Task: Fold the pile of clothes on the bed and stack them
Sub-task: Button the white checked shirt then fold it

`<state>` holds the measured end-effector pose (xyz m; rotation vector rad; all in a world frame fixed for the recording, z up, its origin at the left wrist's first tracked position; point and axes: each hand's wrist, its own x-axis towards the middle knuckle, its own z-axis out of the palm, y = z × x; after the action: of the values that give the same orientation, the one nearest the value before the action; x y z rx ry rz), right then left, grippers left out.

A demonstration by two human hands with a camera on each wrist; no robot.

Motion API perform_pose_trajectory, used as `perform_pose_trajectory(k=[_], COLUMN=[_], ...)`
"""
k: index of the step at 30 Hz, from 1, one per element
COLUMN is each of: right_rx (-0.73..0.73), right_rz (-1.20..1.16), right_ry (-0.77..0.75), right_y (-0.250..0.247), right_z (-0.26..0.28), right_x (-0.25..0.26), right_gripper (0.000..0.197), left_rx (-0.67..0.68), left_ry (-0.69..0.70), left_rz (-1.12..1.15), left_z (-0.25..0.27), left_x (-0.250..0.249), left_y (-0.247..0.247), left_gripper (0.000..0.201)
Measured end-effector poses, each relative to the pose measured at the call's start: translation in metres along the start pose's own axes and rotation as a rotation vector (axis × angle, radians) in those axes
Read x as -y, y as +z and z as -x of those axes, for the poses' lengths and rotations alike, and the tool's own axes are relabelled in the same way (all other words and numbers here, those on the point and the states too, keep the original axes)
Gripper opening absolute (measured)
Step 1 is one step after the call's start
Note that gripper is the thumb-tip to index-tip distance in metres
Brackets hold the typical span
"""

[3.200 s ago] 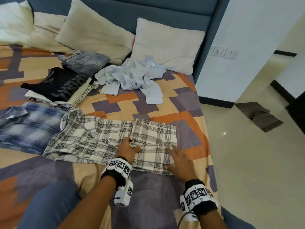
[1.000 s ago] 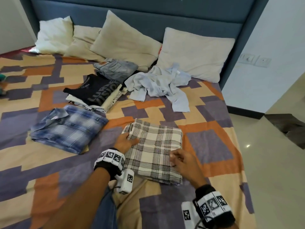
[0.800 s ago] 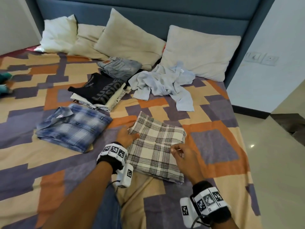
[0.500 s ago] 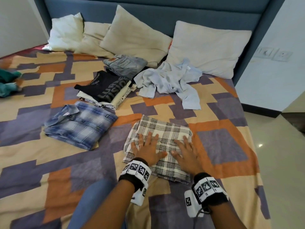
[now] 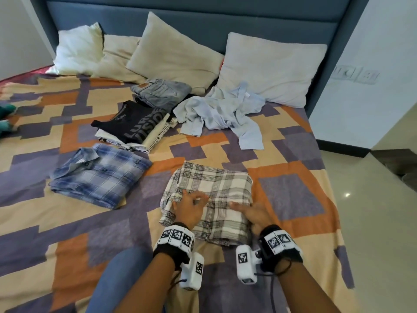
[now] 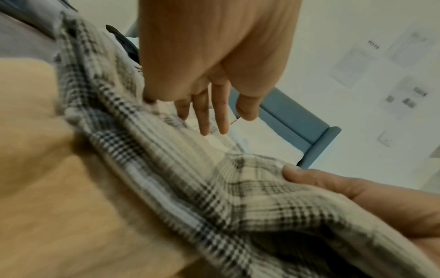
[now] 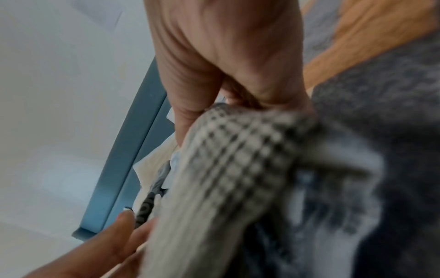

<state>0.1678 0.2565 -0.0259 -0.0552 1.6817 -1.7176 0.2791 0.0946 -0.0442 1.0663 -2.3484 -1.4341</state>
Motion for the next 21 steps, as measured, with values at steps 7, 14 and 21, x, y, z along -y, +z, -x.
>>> perform_pose_trajectory(k=[7,14,21], right_rx=[0.045,-0.125,-0.109], right_rz=[0.464,1.394,1.755], right_ry=[-0.414,-1.165,-1.152], right_y=[0.023,0.009,-0.048], right_z=[0.025,0.077,0.084], right_x=[0.053,0.132,-0.020], right_gripper=[0.045,0.044,0.024], left_rx=[0.088,0.301,0.392], left_ry=[-0.005,-0.106,-0.367], left_rz=[0.193,1.224,0.837], left_z=[0.011,0.031,0.075], left_x=[-0.067,-0.116,-0.041], left_y=[-0.023,-0.054,-0.001], left_gripper=[0.055,0.089,0.063])
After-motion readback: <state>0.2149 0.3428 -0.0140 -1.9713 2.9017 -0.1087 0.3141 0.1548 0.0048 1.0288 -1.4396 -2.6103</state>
